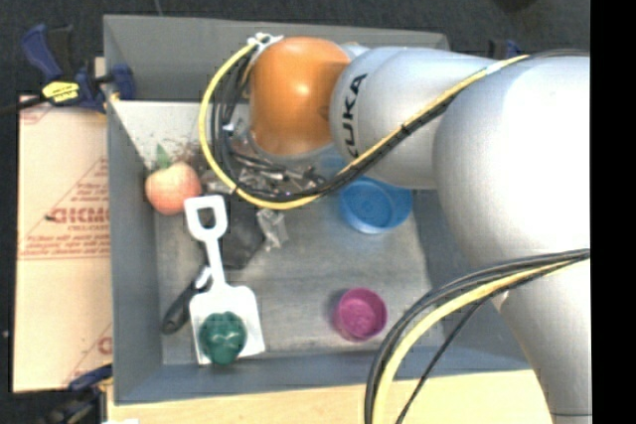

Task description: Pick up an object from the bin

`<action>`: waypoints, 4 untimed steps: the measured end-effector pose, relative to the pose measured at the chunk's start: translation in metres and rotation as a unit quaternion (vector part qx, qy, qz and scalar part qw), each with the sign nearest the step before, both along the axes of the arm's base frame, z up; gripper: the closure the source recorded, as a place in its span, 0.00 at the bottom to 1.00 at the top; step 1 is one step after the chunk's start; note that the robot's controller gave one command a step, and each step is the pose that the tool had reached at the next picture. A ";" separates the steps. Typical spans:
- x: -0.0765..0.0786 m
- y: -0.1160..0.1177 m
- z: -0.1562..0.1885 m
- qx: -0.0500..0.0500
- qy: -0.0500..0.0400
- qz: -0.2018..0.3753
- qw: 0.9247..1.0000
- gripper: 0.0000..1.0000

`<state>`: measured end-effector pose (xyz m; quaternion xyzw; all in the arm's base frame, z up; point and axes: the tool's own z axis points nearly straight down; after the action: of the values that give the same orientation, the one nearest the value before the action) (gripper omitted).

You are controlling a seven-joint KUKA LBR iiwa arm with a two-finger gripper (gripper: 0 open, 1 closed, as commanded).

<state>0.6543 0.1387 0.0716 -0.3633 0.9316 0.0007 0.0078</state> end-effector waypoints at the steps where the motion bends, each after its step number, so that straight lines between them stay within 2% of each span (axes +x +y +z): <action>1: -0.001 0.034 0.005 -0.031 -0.009 -0.075 0.997 1.00; 2: -0.001 0.034 0.005 -0.031 -0.009 -0.076 0.997 1.00; 3: -0.003 0.027 0.007 -0.021 -0.008 -0.075 0.997 1.00; 4: -0.002 0.025 0.008 -0.021 -0.007 -0.074 0.997 1.00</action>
Offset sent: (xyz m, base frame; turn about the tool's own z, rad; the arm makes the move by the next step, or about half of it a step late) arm 0.0000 0.0000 0.0000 0.0000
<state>0.6523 0.1637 0.0795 -0.2933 0.9558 -0.0215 0.0070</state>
